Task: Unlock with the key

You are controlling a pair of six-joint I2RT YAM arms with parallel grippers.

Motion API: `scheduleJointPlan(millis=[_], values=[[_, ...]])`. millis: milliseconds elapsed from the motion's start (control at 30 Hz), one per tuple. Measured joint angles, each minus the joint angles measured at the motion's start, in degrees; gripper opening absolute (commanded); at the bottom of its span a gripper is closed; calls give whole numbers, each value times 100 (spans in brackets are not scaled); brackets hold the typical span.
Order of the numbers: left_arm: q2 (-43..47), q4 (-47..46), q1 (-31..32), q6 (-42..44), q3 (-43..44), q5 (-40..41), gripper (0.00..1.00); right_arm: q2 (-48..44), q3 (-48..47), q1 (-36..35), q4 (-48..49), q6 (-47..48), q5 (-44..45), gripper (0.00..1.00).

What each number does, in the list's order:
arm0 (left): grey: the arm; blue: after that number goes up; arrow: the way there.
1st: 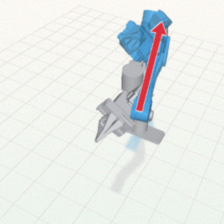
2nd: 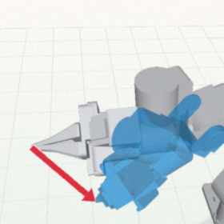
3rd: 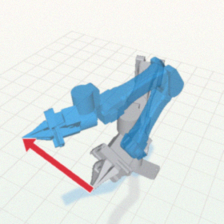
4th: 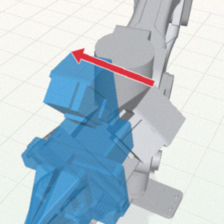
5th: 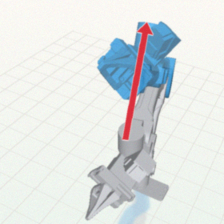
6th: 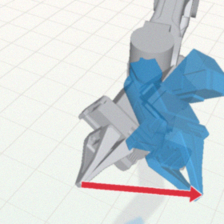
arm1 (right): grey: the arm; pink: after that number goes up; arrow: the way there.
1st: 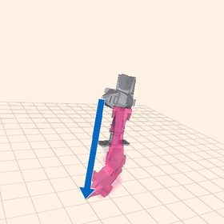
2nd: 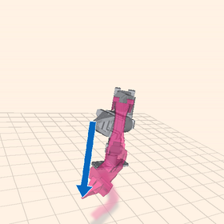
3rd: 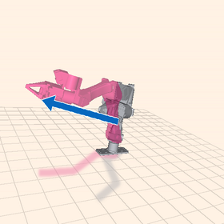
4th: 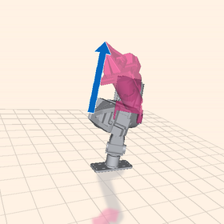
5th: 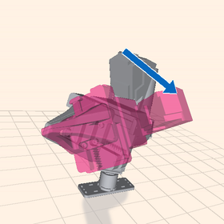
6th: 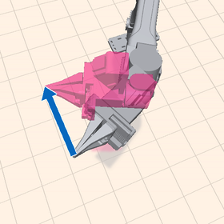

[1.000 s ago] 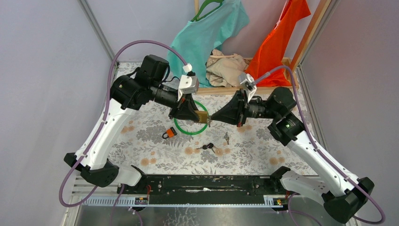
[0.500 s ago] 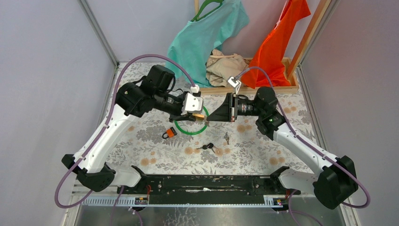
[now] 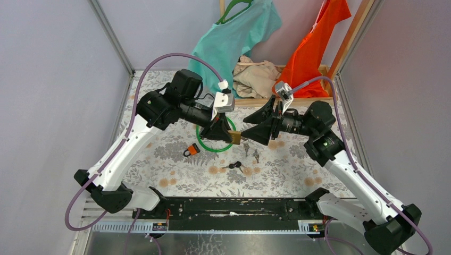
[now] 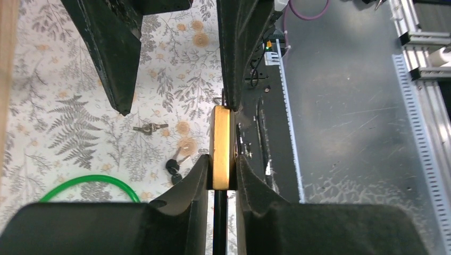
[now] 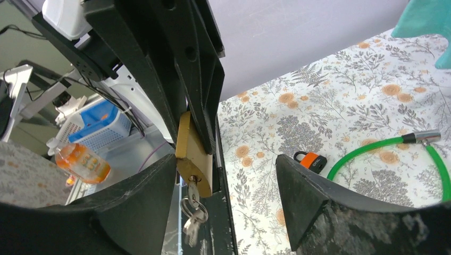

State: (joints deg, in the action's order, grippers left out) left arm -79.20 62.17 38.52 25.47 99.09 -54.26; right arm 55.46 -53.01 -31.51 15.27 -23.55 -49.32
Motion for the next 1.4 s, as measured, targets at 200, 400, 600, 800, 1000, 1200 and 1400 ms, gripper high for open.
scheduleJointPlan(millis=[200, 400, 600, 800, 1000, 1200, 1400], values=[[0, -20, -22, -380, -48, -120, 0, 236, -256, -92, -17, 240, -433, 62], [-4, -160, -57, -496, -55, -256, 0, 367, -308, -339, -66, 326, -544, 50], [-44, -201, -140, -527, -55, -258, 0, 391, -339, -404, -177, 391, -656, 7], [-85, -98, -184, -586, -55, -229, 0, 498, -339, -400, -72, 286, -695, 16], [-262, 267, -299, -442, 55, -114, 0, 785, -129, -367, 520, -496, -739, 9], [-455, 608, -389, -232, 133, -111, 1, 907, 74, -348, 839, -824, -710, 0], [-466, 632, -382, 140, 151, -15, 80, 892, 79, -326, 774, -887, -516, 0]])
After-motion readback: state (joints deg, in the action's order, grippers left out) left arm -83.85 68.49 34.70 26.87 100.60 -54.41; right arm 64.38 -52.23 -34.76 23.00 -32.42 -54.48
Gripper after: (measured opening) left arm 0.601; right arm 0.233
